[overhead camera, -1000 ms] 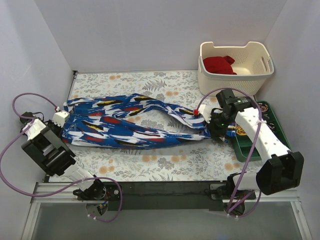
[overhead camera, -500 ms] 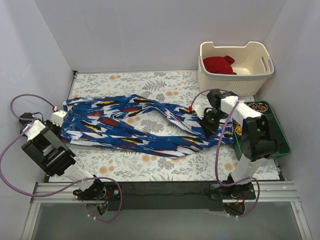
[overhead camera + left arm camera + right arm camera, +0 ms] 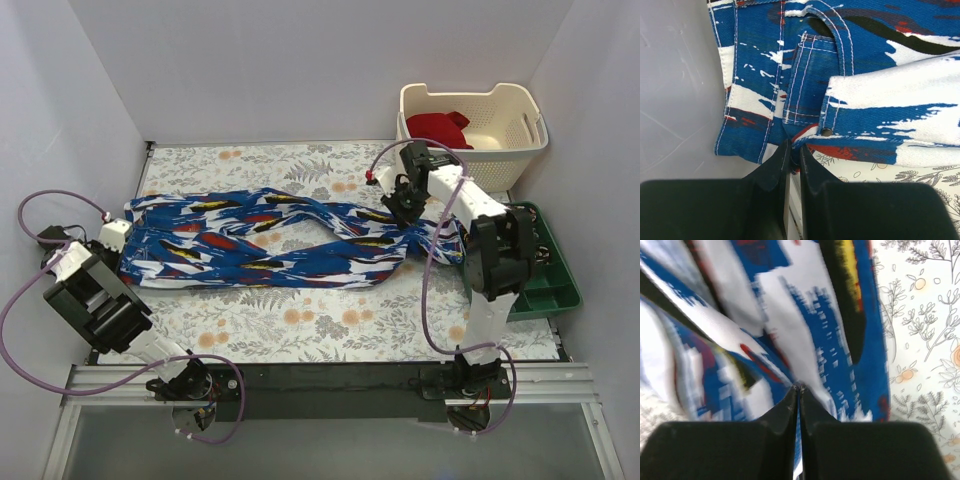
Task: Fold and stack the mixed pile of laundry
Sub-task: Flatten out the trousers at the center of the board.
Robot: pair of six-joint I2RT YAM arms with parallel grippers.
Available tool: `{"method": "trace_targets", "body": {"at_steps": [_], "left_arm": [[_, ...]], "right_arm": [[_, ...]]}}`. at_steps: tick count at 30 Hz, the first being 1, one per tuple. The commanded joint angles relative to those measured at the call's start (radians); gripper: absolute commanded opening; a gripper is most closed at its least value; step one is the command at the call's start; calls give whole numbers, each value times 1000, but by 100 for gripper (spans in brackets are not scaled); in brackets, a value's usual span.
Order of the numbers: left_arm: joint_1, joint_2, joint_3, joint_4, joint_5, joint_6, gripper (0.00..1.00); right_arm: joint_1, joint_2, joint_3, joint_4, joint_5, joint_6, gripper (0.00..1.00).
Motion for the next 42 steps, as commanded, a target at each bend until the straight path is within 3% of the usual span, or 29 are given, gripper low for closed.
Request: {"method": "trace_targets", "body": {"at_steps": [1, 3, 5, 8, 10, 12, 13, 16, 17, 21, 27, 42], "left_arm": [[13, -28, 10, 49, -5, -25, 0], [13, -25, 13, 53, -1, -32, 0], [15, -21, 15, 58, -1, -51, 0], [13, -9, 21, 56, -6, -63, 0], [15, -21, 33, 39, -8, -63, 0], [15, -37, 25, 29, 0, -60, 0], [15, -44, 21, 26, 12, -59, 0], [13, -46, 22, 7, 35, -63, 0], [13, -41, 28, 4, 37, -68, 0], [12, -35, 42, -26, 49, -77, 0], [7, -51, 18, -28, 58, -63, 0], [7, -54, 30, -39, 55, -60, 0]], "right_arm": [[-3, 111, 131, 55, 135, 55, 13], [-5, 83, 164, 61, 130, 57, 15], [-5, 58, 180, 71, 123, 55, 1], [1, 62, 269, 79, 68, 57, 1], [0, 90, 351, -40, 23, 36, 2], [-14, 40, 333, -181, -86, -30, 22], [-41, -2, 222, -204, -130, -56, 43], [-77, -180, 4, -248, -183, -150, 65], [-83, -215, -135, -249, -155, -164, 65], [-127, -293, -317, -254, -118, -185, 64], [-195, -216, -360, -165, -86, -178, 65], [-197, -152, -375, 27, 4, -118, 61]]}}
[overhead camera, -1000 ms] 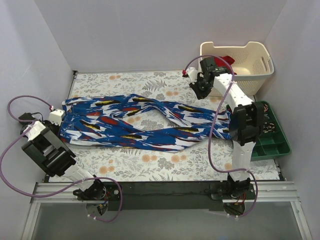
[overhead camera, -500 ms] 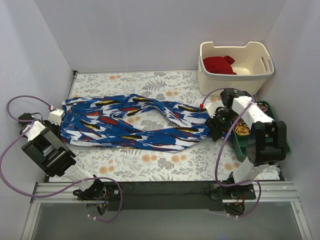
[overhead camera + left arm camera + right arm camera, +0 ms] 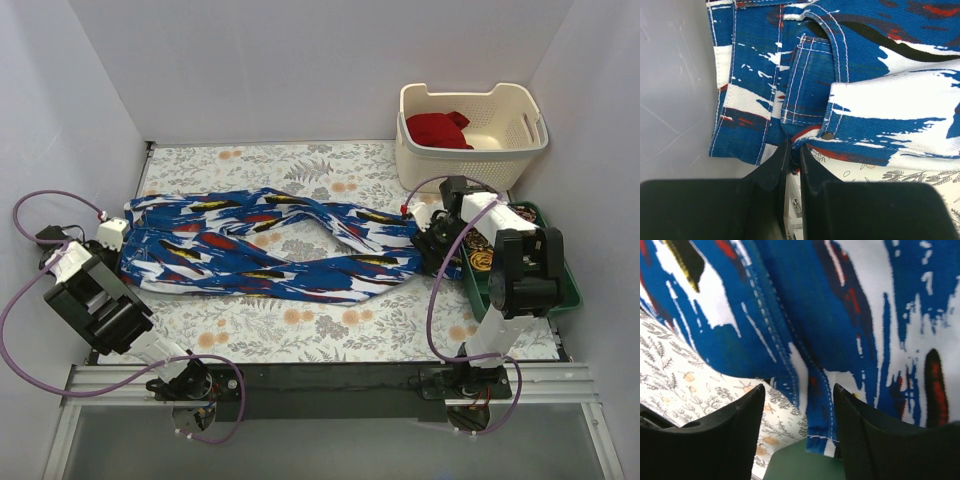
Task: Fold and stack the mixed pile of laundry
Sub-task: Flatten out the trousers at the center of the board.
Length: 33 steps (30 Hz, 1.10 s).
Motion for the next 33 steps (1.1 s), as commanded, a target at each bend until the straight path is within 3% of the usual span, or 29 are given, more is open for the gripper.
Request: {"method": "trace_targets", "body": {"at_steps": [1, 3, 4, 6, 15, 21, 24, 28, 33], "left_arm": [[2, -44, 25, -13, 30, -4, 0], [2, -41, 30, -11, 32, -9, 0], [0, -36, 35, -8, 33, -17, 0], [2, -28, 53, -8, 38, -24, 0], [11, -34, 61, 50, 67, -112, 0], [61, -82, 35, 174, 104, -193, 0], [64, -78, 39, 185, 96, -196, 0], [64, -81, 44, 176, 92, -167, 0], [74, -88, 16, 185, 78, -127, 0]], "right_arm": [[0, -1, -9, 49, 24, 10, 48], [2, -7, -30, 13, 19, -7, 27], [2, -13, -38, -6, 15, -27, 12], [2, -64, -53, -79, -4, -56, 1], [3, -490, -12, -406, -36, -188, 1], [2, -728, -145, -408, 154, -302, 1], [0, -630, -81, -403, 105, -313, 1], [2, -310, 48, -395, 56, -236, 1], [19, -12, 172, -190, 117, -132, 1]]}}
